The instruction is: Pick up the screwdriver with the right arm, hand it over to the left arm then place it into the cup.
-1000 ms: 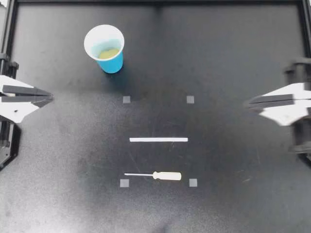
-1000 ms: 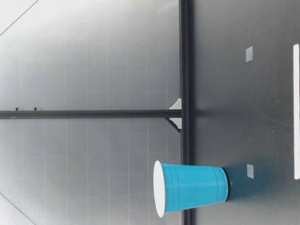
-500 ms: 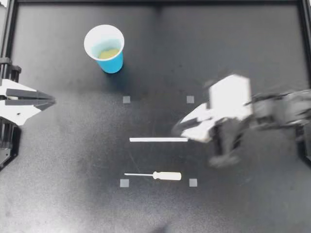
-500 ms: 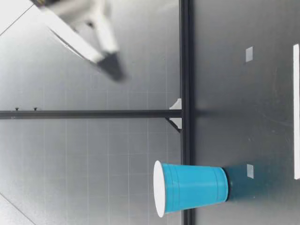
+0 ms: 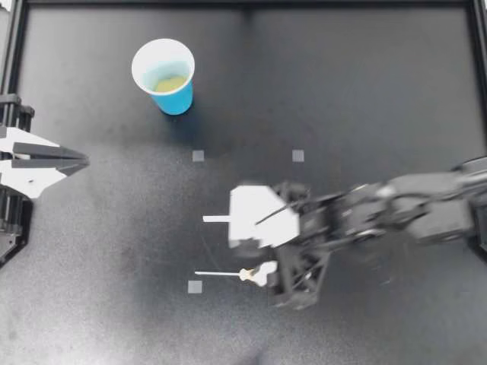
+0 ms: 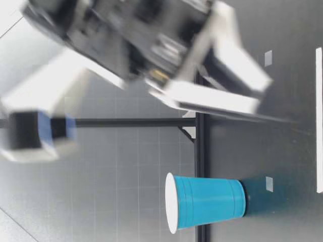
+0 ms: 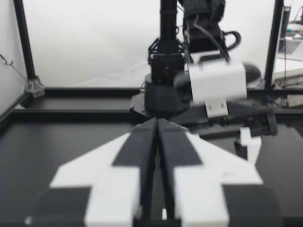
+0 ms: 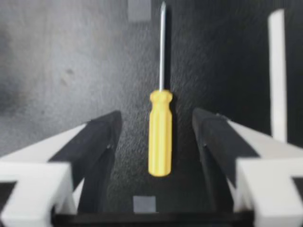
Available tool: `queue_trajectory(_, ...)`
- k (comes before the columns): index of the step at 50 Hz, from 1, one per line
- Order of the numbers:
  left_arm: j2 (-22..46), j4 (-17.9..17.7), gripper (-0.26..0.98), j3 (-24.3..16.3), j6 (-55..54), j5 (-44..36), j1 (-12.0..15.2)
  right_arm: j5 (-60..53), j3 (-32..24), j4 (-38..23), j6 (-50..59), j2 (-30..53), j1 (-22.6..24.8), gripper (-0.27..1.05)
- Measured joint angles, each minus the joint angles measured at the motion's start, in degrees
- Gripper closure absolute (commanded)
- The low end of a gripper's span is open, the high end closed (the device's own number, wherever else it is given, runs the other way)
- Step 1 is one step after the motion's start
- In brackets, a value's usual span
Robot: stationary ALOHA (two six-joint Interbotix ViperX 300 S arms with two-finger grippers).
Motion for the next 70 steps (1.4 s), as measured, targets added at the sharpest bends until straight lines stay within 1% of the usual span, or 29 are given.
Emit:
queue_trajectory(7, -0.1, 0.0, 0.56, 0.4, -0.3, 0.0, 0.0, 2.7, -3.3, 0.0, 2.1, 4.4, 0.1, 0.16)
queue_trajectory(13, -0.4, 0.0, 0.56, 0.8, -0.4, 0.0, 0.0, 3.1, -4.5, 0.0, 3.6, 6.5, 0.1, 0.16)
queue_trajectory(36, -0.7, 0.0, 0.56, 1.1, -0.4, 0.0, 0.0, 3.3, -4.8, -0.3, 4.0, 9.8, 0.4, 0.17)
queue_trajectory(45, -0.9, 0.0, 0.56, 1.1, -0.6, 0.1, 0.0, 3.1, -4.8, -1.1, 4.0, 10.7, 0.4, 0.2)
queue_trajectory(53, -0.9, 0.0, 0.56, 1.1, -0.6, 0.0, 0.0, 2.5, -4.9, -1.5, 4.0, 11.4, 0.4, 0.21)
queue_trajectory(60, -1.0, 0.0, 0.56, 1.1, -0.6, 0.0, 0.0, 2.0, -4.9, -1.6, 4.0, 12.0, 0.4, 0.26)
queue_trajectory(70, -1.1, 0.0, 0.56, 1.1, -0.5, 0.0, 0.0, 1.7, -4.9, -1.7, 4.0, 12.0, 0.4, 0.43)
